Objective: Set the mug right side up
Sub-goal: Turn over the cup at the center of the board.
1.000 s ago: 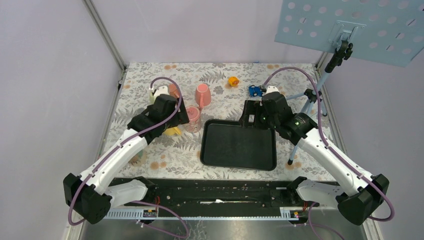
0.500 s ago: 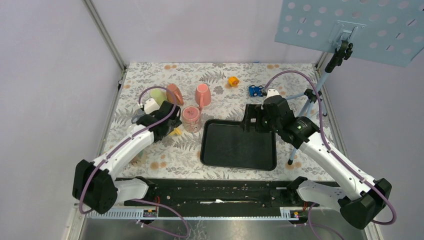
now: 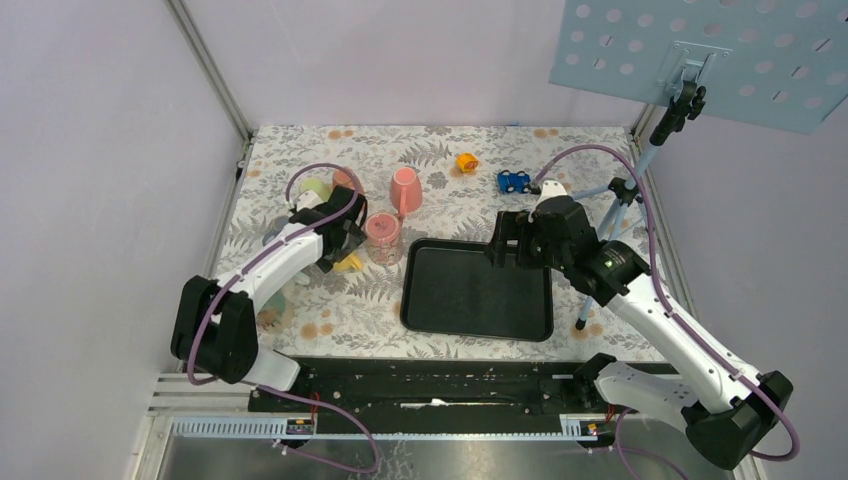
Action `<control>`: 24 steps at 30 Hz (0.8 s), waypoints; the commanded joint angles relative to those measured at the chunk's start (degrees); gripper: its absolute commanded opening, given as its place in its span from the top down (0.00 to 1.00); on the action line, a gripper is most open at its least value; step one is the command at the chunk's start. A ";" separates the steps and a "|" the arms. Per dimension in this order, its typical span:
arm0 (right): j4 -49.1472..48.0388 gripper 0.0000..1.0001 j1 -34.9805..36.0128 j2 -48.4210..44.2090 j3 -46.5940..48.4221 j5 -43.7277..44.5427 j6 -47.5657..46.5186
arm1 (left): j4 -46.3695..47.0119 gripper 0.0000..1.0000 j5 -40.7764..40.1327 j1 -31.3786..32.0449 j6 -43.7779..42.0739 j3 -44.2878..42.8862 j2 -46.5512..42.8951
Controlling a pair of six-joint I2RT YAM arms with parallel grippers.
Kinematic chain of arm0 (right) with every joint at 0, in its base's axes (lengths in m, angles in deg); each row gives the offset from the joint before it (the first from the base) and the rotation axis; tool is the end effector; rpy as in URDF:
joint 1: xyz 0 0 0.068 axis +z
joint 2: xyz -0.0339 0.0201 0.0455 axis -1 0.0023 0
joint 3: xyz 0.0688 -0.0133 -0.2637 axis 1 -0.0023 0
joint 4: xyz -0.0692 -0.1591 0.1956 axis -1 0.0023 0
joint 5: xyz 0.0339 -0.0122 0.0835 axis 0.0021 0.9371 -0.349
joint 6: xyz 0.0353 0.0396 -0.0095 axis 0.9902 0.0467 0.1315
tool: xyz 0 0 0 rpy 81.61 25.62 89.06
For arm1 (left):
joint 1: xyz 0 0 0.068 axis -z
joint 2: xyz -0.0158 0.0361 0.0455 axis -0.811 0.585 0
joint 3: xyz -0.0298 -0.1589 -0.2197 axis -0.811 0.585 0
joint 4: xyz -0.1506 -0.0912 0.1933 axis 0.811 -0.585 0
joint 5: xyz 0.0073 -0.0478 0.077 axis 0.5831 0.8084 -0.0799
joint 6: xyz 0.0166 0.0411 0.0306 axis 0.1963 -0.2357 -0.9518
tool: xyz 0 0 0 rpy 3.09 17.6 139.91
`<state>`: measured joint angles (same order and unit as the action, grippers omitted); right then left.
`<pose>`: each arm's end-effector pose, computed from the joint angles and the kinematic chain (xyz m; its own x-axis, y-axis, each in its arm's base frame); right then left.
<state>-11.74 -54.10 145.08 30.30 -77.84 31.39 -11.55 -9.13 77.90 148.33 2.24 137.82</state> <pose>0.1764 0.1239 0.3395 -0.6373 0.0826 -0.7662 -0.2829 0.8997 0.3324 0.2555 -0.0948 0.2336 -0.5455 -0.6381 -0.5434 -0.6652 0.7240 -0.1824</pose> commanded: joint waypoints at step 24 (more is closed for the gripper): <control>0.67 0.01 0.47 -4.05 -3.74 2.63 -0.17 | 3.31 0.72 8.61 -4.54 -2.07 -1.72 6.24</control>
<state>-10.86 -54.10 142.07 27.02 -76.55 31.02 -9.51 -1.57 73.73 146.91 2.24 143.57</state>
